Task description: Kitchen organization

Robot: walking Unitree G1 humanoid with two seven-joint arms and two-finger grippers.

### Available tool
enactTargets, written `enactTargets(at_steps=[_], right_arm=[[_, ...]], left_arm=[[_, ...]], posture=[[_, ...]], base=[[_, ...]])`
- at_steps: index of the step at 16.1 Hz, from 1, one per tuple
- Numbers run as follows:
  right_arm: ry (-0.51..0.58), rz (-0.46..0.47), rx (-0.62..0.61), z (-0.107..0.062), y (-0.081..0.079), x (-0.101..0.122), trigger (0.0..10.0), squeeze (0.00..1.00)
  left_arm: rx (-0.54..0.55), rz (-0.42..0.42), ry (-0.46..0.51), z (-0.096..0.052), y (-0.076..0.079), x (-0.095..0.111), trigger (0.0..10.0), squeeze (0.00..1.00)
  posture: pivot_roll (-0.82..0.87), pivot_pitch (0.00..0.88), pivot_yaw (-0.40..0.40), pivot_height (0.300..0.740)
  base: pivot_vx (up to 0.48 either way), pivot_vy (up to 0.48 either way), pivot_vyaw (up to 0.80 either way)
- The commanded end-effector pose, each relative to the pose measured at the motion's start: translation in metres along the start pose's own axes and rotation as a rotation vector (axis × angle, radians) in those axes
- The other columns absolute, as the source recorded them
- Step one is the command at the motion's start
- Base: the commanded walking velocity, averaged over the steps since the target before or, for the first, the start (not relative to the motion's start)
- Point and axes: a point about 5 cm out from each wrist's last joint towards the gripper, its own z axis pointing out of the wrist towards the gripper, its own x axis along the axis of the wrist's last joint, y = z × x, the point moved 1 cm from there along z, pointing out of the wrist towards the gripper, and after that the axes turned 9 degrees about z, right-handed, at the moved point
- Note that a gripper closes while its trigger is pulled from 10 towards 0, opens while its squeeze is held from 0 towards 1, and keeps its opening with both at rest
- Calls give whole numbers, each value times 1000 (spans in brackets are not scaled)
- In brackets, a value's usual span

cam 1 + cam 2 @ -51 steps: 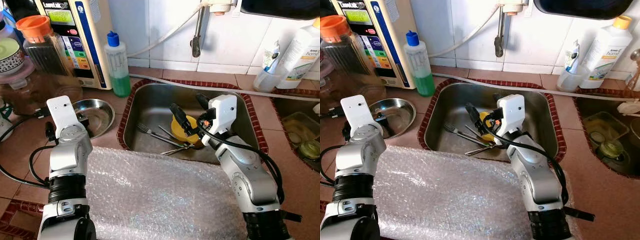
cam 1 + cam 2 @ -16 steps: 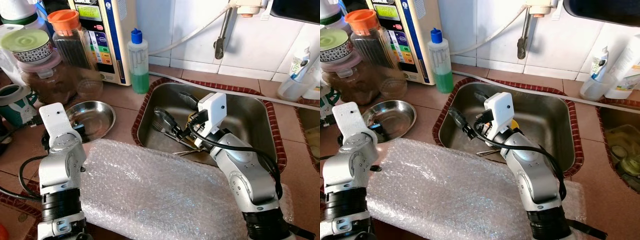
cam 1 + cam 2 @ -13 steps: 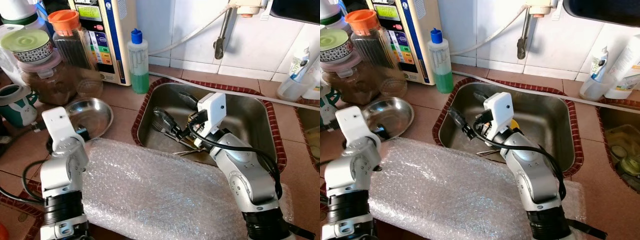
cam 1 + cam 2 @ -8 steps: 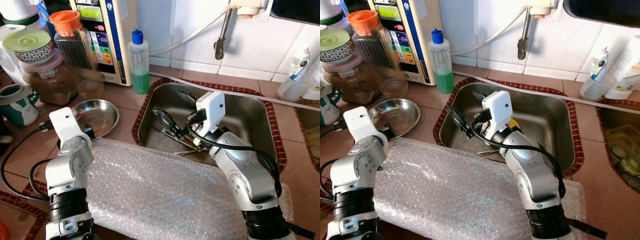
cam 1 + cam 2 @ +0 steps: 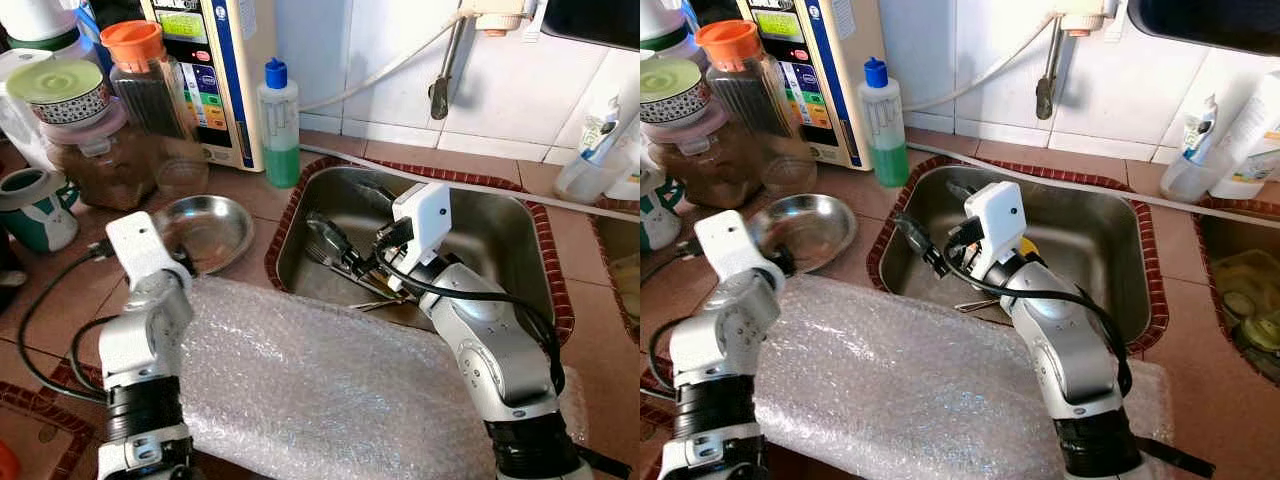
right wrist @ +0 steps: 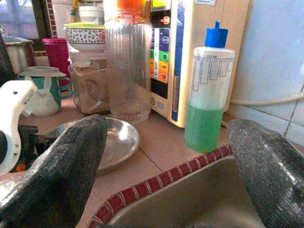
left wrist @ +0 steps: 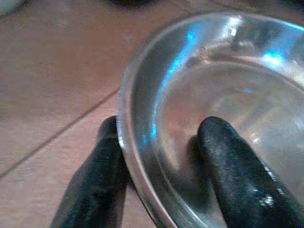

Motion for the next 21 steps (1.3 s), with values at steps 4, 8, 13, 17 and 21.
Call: enactTargets(at_steps=[4,8,13,17,21], right_arm=[[5,-16,13,3,0,3,10000,0],[1,-18,11,3,1,3,10000,0],[-4,-27,18,3,2,3,10000,0],[-11,-30,26,3,1,2,10000,0],[-13,-33,27,3,1,2,10000,0]], left_arm=[[-29,14,16,2,3,-5,0,0],[-36,1,59,2,2,-6,0,0],[-29,4,123,3,-1,-5,0,0],[-54,-9,187,1,2,0,0,0],[-37,-54,331,-4,1,14,0,0]], posture=[[43,71,32,740],[38,66,30,740],[35,55,23,740],[32,46,16,740],[27,42,16,740]], base=[[0,0,0],[0,0,0],[0,0,0],[0,0,0],[0,0,0]])
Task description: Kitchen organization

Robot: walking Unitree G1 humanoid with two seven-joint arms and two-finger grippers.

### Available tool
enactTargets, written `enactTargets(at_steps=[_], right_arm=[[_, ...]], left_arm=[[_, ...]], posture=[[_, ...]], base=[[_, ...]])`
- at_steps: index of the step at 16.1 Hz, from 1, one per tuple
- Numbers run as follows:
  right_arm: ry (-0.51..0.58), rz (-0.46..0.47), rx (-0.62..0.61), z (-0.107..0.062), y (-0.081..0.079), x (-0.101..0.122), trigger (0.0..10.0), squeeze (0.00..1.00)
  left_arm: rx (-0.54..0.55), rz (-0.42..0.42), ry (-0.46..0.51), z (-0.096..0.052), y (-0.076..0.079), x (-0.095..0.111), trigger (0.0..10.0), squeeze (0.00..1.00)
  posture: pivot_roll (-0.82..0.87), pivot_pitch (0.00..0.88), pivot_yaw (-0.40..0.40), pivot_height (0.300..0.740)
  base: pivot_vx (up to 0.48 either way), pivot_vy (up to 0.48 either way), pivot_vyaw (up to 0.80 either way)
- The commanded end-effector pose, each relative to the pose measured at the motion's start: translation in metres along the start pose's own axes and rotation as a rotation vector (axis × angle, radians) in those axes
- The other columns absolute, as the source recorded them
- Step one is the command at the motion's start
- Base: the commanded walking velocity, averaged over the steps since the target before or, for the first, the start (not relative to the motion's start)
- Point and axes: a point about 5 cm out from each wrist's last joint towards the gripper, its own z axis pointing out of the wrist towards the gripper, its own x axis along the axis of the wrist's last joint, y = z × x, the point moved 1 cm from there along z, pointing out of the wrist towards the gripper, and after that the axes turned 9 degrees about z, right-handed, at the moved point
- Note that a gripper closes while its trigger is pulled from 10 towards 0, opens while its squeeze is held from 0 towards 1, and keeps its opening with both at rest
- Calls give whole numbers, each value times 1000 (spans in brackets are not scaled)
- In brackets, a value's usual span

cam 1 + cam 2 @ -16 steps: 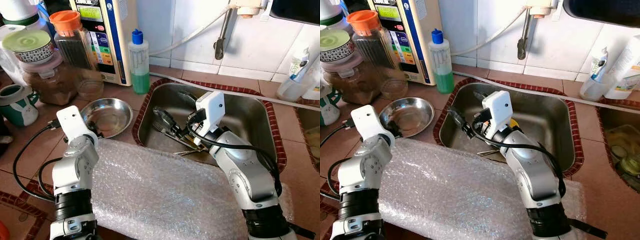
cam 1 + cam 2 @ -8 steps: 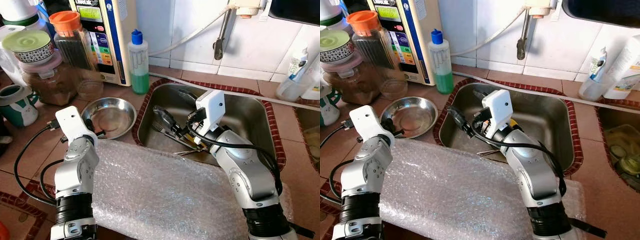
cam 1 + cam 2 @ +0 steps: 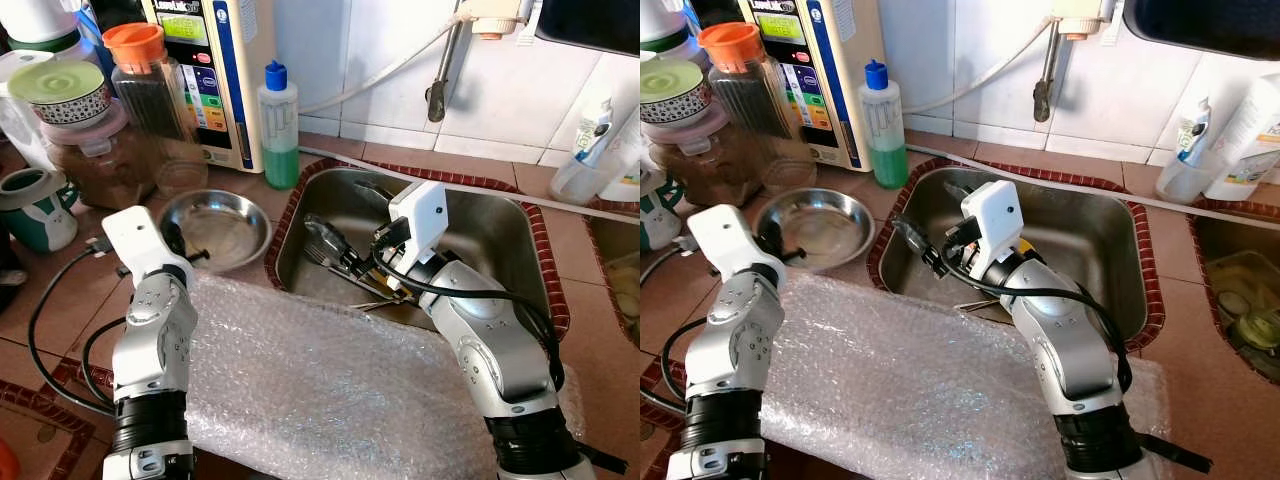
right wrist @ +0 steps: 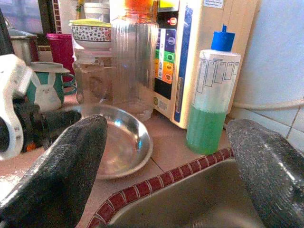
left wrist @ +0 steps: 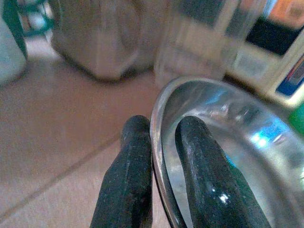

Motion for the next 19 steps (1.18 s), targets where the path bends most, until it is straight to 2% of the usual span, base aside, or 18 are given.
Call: enactTargets(at_steps=[1,2,3,6,7,8,9,10,12,16,17,19], right_arm=[[-4,-9,4,1,1,0,10000,0],[-6,-9,2,1,1,0,10000,0],[-6,-9,2,1,1,0,10000,0],[-3,-10,-4,3,3,1,10000,0],[11,-2,-38,5,8,4,10000,0],[34,21,-79,8,14,7,10000,0],[110,117,-199,13,31,17,10000,0],[141,171,-250,15,38,21,10000,0],[178,264,-278,20,43,25,10000,0],[182,282,-271,30,38,24,10000,0],[181,292,-275,30,37,23,7373,0],[185,310,-288,32,38,23,0,0]], left_arm=[[-34,-7,135,-2,5,19,0,0],[-75,-29,190,-3,12,28,0,0],[-81,-35,193,-3,13,29,0,0],[-188,-88,250,-7,26,35,0,0],[-251,-91,307,-10,35,42,0,0],[-301,-106,347,-12,42,48,0,0],[-412,-104,445,-20,57,62,0,0],[-456,-82,496,-25,64,68,0,0],[-532,-94,541,-33,76,73,0,0],[-598,-111,572,-39,88,74,0,0],[-610,-117,576,-40,89,75,0,0],[-626,-117,574,-41,91,74,0,0]], posture=[[25,41,12,740],[26,42,10,740],[26,42,10,740],[23,41,5,740],[25,42,4,740],[25,42,2,740],[28,42,1,740],[30,40,-1,740],[27,41,0,740],[27,41,2,740],[27,42,2,740],[28,43,3,740]], base=[[0,0,0],[0,0,0],[0,0,0],[0,0,0],[0,0,0],[0,0,0],[0,0,0],[0,0,0],[0,0,0],[0,0,0],[0,0,0],[0,0,0]])
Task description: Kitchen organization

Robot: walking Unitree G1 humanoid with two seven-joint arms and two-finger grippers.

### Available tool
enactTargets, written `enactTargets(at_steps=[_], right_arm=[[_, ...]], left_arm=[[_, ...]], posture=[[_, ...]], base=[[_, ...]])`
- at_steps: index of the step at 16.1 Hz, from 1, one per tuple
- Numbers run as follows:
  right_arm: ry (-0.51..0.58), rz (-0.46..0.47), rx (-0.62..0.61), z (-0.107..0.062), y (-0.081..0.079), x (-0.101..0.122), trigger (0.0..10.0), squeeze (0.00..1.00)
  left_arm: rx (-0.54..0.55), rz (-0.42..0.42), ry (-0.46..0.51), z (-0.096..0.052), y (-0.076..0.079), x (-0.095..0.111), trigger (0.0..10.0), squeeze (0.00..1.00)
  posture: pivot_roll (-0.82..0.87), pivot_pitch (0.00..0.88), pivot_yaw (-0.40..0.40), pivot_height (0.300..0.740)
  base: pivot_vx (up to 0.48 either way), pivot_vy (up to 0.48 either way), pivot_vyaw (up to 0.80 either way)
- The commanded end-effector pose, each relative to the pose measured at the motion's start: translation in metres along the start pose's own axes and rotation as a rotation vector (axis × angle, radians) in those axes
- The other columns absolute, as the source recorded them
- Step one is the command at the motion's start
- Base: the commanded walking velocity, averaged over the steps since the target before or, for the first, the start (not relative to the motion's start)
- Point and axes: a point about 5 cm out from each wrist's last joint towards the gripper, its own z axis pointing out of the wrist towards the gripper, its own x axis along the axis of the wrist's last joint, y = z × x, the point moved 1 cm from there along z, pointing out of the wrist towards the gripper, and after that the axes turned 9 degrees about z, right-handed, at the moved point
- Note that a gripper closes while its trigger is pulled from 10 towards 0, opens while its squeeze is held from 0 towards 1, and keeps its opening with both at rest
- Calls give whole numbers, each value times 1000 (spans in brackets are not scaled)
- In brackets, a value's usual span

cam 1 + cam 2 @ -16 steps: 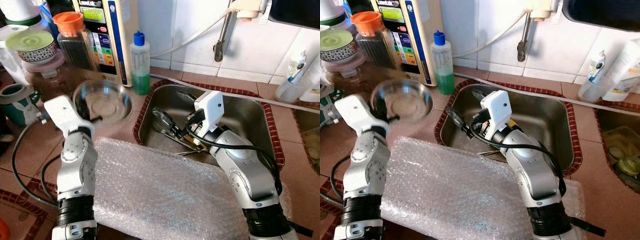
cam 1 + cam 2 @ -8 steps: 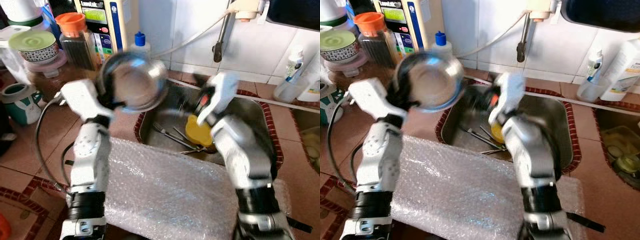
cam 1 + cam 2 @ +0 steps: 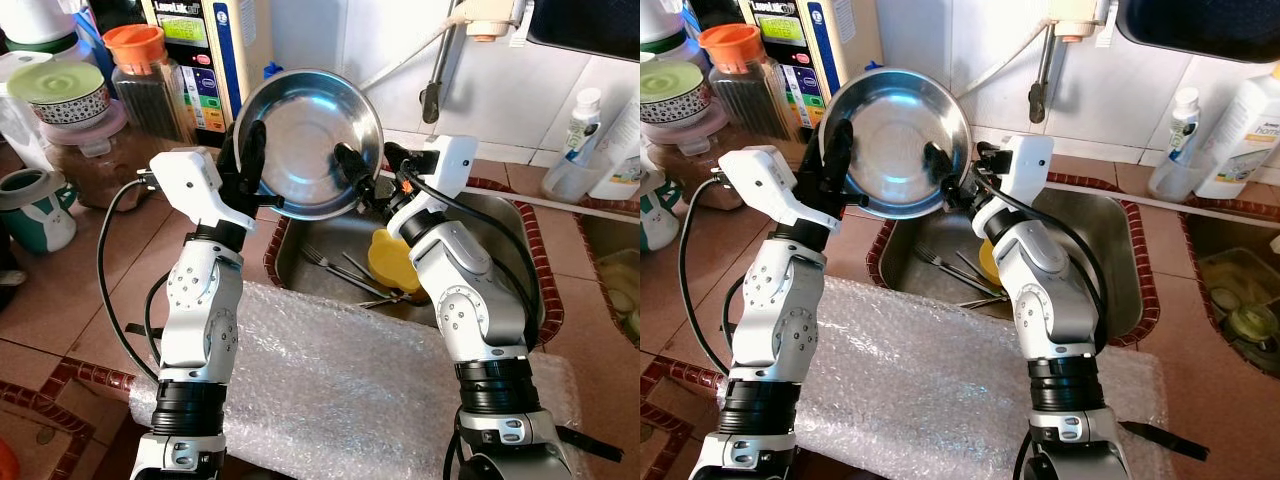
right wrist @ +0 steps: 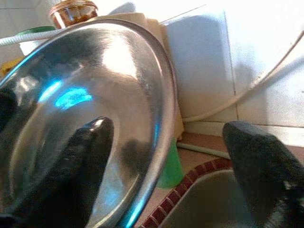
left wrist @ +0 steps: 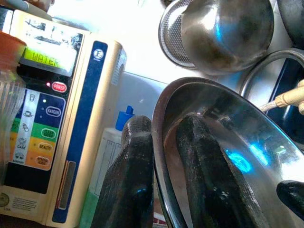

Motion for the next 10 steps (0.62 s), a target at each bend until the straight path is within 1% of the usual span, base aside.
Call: enactTargets(at_steps=[1,8,10], right_arm=[[19,16,-10,3,0,4,0,0],[33,39,-32,4,3,6,0,0],[27,41,-34,3,3,6,0,0]], left_arm=[[-23,2,32,2,4,6,0,0],[-24,5,22,0,2,3,0,0],[-39,-5,24,0,5,4,0,0]], posture=[[28,44,4,740],[26,46,5,740],[25,47,5,740]], base=[[0,0,0],[0,0,0],[0,0,0]])
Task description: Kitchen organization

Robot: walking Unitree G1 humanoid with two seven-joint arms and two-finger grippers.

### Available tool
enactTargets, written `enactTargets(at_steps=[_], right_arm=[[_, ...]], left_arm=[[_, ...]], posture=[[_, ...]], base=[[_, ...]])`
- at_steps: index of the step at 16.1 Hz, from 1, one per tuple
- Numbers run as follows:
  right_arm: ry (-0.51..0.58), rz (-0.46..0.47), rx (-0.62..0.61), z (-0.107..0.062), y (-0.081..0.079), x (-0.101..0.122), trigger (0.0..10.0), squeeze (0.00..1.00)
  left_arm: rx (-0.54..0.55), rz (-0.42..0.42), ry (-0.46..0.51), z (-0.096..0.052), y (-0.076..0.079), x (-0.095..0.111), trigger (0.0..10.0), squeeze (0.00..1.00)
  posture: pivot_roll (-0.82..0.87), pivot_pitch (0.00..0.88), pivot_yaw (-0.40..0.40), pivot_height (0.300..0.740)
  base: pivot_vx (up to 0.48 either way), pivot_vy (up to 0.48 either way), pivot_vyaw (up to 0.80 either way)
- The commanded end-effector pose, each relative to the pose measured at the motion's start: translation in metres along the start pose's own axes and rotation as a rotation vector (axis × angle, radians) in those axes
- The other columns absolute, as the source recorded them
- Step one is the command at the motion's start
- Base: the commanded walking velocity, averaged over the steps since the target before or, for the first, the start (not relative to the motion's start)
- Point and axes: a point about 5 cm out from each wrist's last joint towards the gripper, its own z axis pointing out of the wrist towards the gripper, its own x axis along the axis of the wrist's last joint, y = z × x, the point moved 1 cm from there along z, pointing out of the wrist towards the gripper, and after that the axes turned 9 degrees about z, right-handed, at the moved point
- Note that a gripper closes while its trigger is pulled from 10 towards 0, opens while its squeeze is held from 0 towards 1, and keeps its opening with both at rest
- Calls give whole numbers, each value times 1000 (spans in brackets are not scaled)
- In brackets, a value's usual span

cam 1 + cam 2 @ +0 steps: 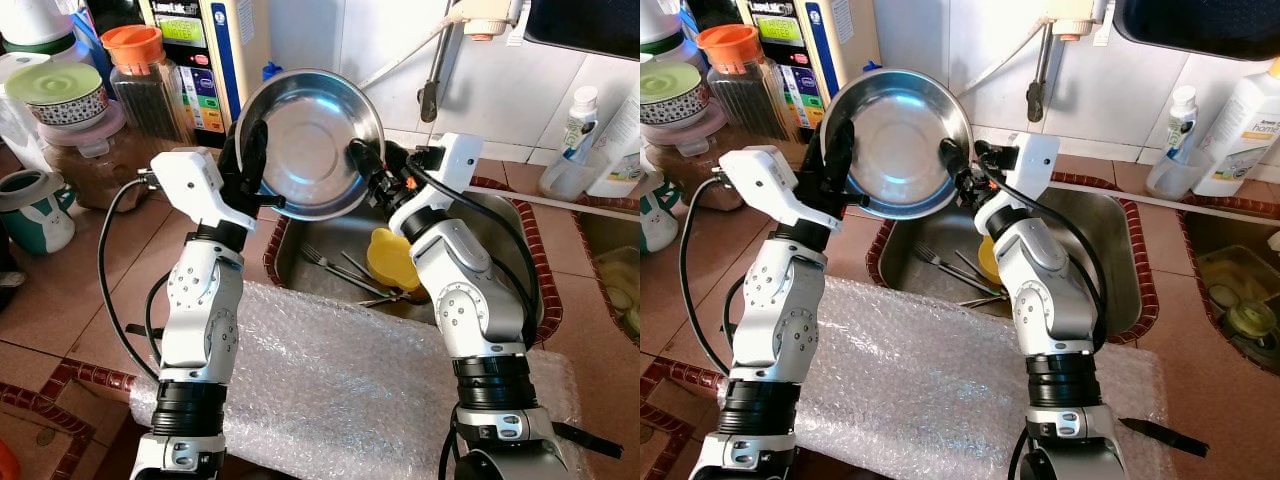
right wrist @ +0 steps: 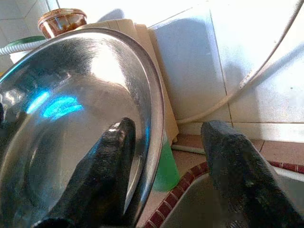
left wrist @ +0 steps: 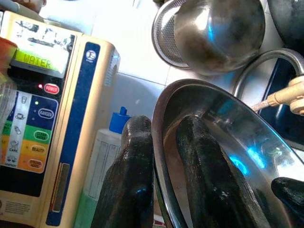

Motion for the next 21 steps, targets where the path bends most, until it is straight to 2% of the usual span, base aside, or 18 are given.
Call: enactTargets(at_steps=[1,3,6,8,9,10,11,13,17,19,20,21], right_arm=[[3,4,-6,1,1,3,0,0],[-3,9,-3,0,1,2,0,0],[-54,46,66,0,-5,-3,0,0],[-48,49,55,0,-4,-3,0,0],[-43,47,43,1,-3,-2,0,0],[-34,43,27,1,-2,-2,0,0],[-26,42,16,2,-1,-1,0,0],[-17,39,-11,3,2,0,0,0],[20,-14,-102,15,7,0,0,0],[34,-30,-174,18,16,-2,0,0],[24,-145,-263,17,32,-6,0,0],[14,-193,-296,15,40,-9,0,0]], left_arm=[[-44,-9,23,1,7,5,0,0],[-62,-15,22,1,11,4,0,0],[-93,-18,1,-2,16,0,0,0],[-98,-17,-12,-3,17,-3,0,0],[-89,-14,-22,-3,16,-4,667,0],[-75,-34,-35,-4,15,-7,10000,0],[-59,-33,-50,-5,13,-9,10000,1000],[-47,-38,-71,-6,11,-12,10000,1000],[-75,-73,-97,-10,19,-16,10000,1000],[-89,-76,-139,-13,23,-21,10000,1000],[-117,-92,-190,-20,27,-29,10000,1000],[-123,-98,-218,-25,28,-33,10000,1000]], posture=[[26,46,4,740],[25,44,4,740],[23,41,4,740],[26,40,3,740],[26,40,3,740],[27,39,4,740],[27,40,4,740],[27,42,7,740],[33,45,13,740],[39,48,13,740],[46,51,12,740],[49,50,13,740]], base=[[0,0,0],[0,0,0],[0,0,0],[0,0,0],[0,0,0],[0,0,0],[0,0,0],[0,0,0],[0,0,0],[0,0,0],[0,0,0],[0,0,0]])
